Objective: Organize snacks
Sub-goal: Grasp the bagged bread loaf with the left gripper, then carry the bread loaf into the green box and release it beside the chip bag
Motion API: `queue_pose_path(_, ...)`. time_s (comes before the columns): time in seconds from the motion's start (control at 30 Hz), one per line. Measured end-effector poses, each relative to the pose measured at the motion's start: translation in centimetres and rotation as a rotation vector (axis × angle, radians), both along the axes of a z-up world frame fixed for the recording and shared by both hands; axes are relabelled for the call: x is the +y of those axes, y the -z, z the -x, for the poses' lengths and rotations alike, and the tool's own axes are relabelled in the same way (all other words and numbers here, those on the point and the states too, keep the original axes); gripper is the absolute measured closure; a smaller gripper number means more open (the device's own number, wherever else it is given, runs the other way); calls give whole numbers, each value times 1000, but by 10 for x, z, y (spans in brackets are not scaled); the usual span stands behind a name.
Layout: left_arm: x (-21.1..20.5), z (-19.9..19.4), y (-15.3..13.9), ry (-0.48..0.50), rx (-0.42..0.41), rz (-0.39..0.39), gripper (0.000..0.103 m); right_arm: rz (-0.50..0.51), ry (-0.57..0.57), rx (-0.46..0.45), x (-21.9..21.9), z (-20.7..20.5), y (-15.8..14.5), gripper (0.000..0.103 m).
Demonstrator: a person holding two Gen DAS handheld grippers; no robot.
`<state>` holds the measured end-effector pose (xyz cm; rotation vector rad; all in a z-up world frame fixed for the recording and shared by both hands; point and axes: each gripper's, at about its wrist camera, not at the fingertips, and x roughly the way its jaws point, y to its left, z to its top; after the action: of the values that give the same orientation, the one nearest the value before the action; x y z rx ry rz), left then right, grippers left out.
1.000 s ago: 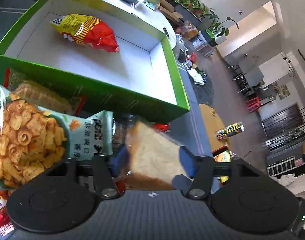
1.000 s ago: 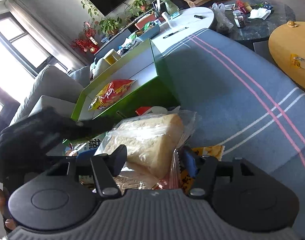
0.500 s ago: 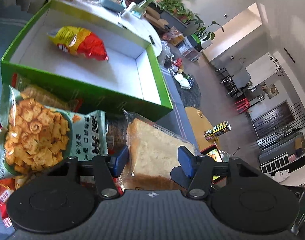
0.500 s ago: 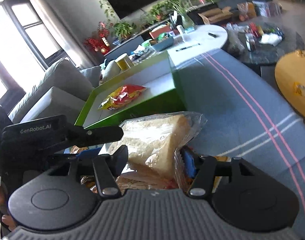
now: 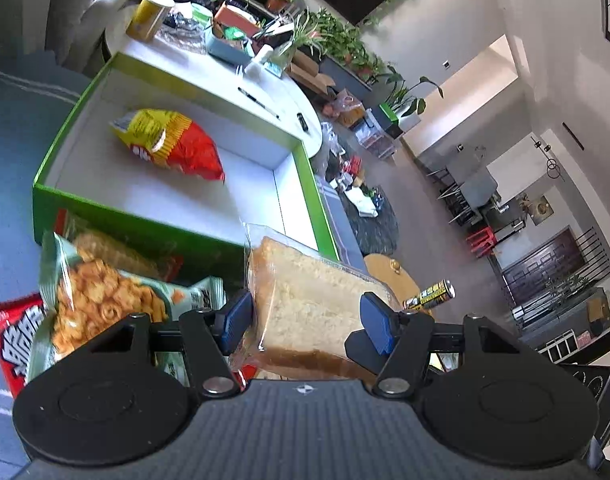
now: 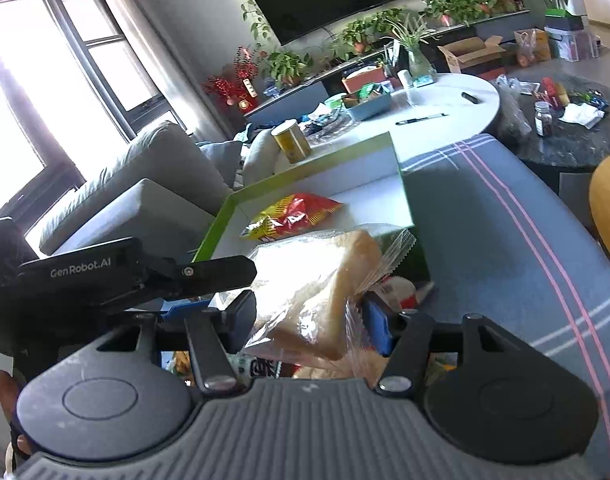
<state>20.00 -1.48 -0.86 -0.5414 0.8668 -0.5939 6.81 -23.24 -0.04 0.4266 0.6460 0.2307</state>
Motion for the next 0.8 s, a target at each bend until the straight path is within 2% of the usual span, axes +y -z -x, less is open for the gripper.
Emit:
queue_pose_path(0.2, 0, -7, -9, -16, -41, -16, 47, 8, -21, -18, 4, -11, -5, 5)
queue_pose_path(0.8, -2, -36, -15, -58, -81, -37, 47, 28, -70, -29, 2, -53, -10, 5)
